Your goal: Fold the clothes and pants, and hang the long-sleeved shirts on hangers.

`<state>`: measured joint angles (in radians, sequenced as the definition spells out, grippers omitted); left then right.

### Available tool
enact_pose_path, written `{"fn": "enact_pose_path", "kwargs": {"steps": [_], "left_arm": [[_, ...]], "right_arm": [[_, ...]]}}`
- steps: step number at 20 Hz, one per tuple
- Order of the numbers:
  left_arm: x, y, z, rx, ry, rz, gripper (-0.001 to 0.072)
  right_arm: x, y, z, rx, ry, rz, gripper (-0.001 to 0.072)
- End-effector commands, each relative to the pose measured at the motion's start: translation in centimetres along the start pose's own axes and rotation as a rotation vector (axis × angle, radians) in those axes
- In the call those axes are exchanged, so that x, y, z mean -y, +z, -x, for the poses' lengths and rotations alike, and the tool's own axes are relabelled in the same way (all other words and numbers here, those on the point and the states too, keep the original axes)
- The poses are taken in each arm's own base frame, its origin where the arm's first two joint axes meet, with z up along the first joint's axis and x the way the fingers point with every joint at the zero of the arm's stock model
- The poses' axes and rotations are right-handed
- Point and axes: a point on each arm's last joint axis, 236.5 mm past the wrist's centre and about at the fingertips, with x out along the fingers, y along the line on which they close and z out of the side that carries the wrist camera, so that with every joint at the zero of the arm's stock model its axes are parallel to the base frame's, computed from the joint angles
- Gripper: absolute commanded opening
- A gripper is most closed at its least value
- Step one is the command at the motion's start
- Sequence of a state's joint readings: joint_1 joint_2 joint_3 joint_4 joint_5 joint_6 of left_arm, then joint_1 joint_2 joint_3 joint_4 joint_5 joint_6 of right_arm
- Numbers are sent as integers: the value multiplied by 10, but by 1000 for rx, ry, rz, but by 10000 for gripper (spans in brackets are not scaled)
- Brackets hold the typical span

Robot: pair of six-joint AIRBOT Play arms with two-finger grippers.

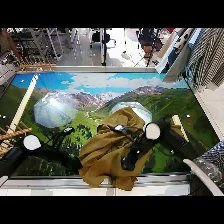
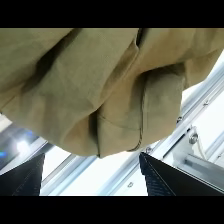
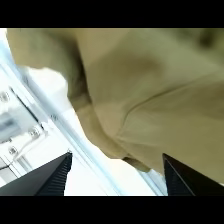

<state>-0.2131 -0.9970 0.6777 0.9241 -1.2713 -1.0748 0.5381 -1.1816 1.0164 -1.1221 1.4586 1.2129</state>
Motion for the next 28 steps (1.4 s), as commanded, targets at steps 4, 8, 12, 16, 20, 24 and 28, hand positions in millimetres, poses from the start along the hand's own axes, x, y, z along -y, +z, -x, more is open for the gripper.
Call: {"fn": "enact_pose_path", "kwargs": {"steps": [4,8,12,16,20,24,28], "left_arm": [[-15,-8,-52,-78,7,95,642],[-42,0,-81,-74,59,222,87],[-18,9,-57,-57,24,112,16],[55,36,49,71,-21,-137,16],[148,43,195,323,37,-434,16],[251,40,320,697,124,-713,15],[271,86,408,1073,304,-778,14]], "right_arm": [[33,12,-64,71,-104,-109,622],[39,23,-65,117,-120,-120,67],[23,20,-40,141,-113,-84,29],[-32,26,69,356,-137,49,29],[-131,19,226,781,-59,95,29],[-213,-15,364,1143,-53,298,31],[-172,0,435,1311,-405,316,29]]}}
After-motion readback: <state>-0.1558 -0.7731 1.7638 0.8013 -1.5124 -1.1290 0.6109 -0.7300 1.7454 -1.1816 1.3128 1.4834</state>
